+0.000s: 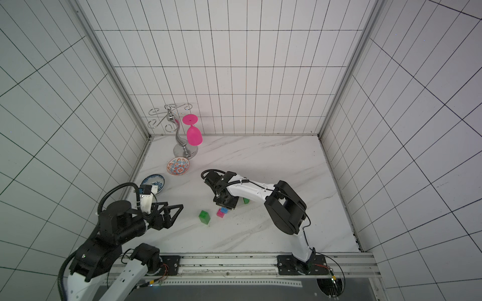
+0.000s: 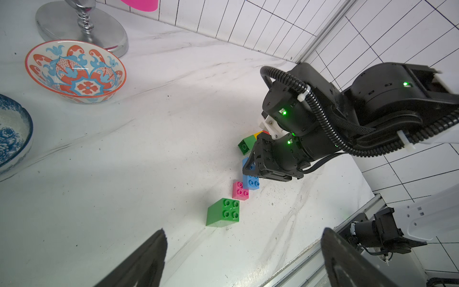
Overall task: Assemble the letter r with lego
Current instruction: Assemble the lego brick with the lego brick.
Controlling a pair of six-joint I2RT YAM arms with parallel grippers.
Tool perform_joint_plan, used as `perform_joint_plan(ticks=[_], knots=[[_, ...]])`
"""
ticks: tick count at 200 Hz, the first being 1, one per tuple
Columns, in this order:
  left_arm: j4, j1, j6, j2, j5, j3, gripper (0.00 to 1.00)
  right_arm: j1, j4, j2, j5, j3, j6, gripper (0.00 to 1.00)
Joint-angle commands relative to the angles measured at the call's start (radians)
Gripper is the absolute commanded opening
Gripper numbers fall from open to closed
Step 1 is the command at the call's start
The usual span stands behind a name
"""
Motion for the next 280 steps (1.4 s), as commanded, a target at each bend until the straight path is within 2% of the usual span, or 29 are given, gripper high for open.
perform_joint_plan(ticks=[1,171,280], knots=[[0.018,0.005,0.010,-0.014,-0.002,0.008,0.97,0.013,-0.059,0.004,0.017,0.054,-0.013,0.00],[0.017,0.005,0.009,-0.021,-0.005,0.007,0.97,-0.001,-0.059,0.084,-0.008,0.115,-0.023,0.00],[0.016,0.005,0.012,-0.022,-0.005,0.005,0.97,-0.002,-0.129,0.158,0.043,0.139,-0.079,0.00]])
